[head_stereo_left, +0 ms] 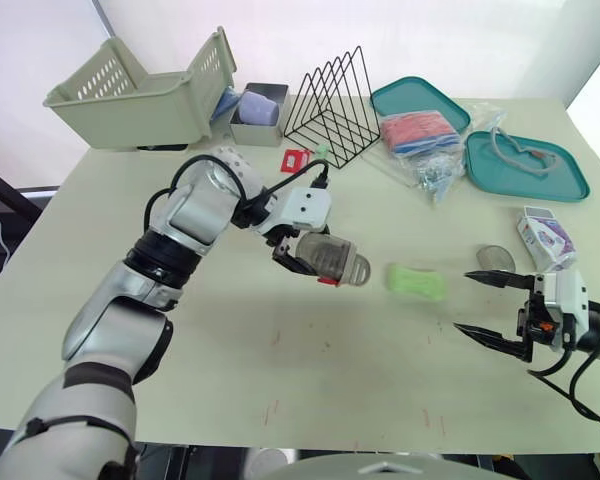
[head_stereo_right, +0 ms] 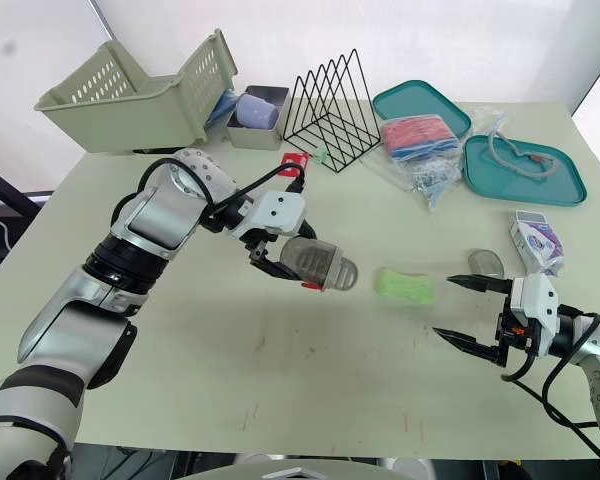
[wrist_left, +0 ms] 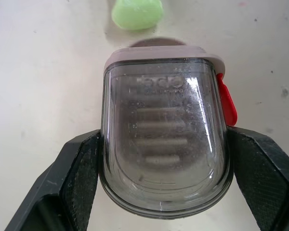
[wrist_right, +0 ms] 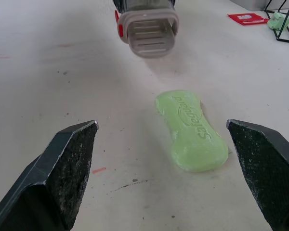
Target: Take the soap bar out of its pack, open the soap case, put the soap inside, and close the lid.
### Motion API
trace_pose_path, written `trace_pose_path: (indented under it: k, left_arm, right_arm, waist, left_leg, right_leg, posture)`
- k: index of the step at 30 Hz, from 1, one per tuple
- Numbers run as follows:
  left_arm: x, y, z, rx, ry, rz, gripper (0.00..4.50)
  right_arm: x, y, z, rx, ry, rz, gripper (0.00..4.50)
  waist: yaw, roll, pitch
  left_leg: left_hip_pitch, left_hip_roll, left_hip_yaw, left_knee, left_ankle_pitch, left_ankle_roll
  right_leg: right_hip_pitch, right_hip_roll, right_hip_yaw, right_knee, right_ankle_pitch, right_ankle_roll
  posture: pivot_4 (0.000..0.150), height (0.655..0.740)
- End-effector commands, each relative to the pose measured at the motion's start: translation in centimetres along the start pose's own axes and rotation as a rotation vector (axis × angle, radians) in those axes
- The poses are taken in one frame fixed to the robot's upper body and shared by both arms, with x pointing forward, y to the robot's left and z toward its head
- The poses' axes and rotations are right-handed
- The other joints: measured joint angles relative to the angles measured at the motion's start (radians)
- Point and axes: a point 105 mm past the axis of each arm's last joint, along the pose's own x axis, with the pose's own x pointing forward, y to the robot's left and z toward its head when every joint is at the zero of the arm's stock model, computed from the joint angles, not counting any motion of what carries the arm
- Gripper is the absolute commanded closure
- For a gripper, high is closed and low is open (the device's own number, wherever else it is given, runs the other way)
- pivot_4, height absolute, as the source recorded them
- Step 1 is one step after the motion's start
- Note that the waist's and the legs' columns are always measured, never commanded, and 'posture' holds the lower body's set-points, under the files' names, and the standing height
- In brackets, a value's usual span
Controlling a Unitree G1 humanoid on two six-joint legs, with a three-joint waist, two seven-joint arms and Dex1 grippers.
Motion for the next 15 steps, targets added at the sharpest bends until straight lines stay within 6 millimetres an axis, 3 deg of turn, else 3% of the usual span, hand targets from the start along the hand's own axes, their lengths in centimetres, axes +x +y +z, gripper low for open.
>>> trace_pose_path:
  k: [1, 10, 15]
  left_arm:
    - [-0.7, 0.4, 0.7, 0.034, 0.032, -0.001, 1.00]
    - [-0.7, 0.8, 0.1, -0.002, 0.046, 0.010, 1.00]
    - [-1.5, 0.8, -2.0, -0.026, 0.079, 0.035, 1.00]
  right_arm:
    - [0.2, 0.1, 0.8, -0.028, -0.012, 0.004, 0.00]
    - [0.0, 0.3, 0.6, -0.018, -0.009, -0.003, 0.00]
    - [0.0, 0.2, 0.5, -0.017, -0.009, -0.006, 0.00]
  waist:
    - [0.000, 0.000, 0.000]
    - [0.001, 0.000, 0.000]
    - [-0.001, 0.000, 0.000]
  left_leg:
    - [0.000, 0.000, 0.000, 0.000, 0.000, 0.000]
    - [0.000, 0.000, 0.000, 0.000, 0.000, 0.000]
    - [0.000, 0.000, 0.000, 0.000, 0.000, 0.000]
  right_leg:
    - [0.000, 0.000, 0.000, 0.000, 0.000, 0.000]
    - [0.000, 0.000, 0.000, 0.000, 0.000, 0.000]
    - [0.000, 0.000, 0.000, 0.000, 0.000, 0.000]
  posture:
    - [0.150, 0.7400]
    - [0.150, 0.7400]
    - [0.150, 0.7400]
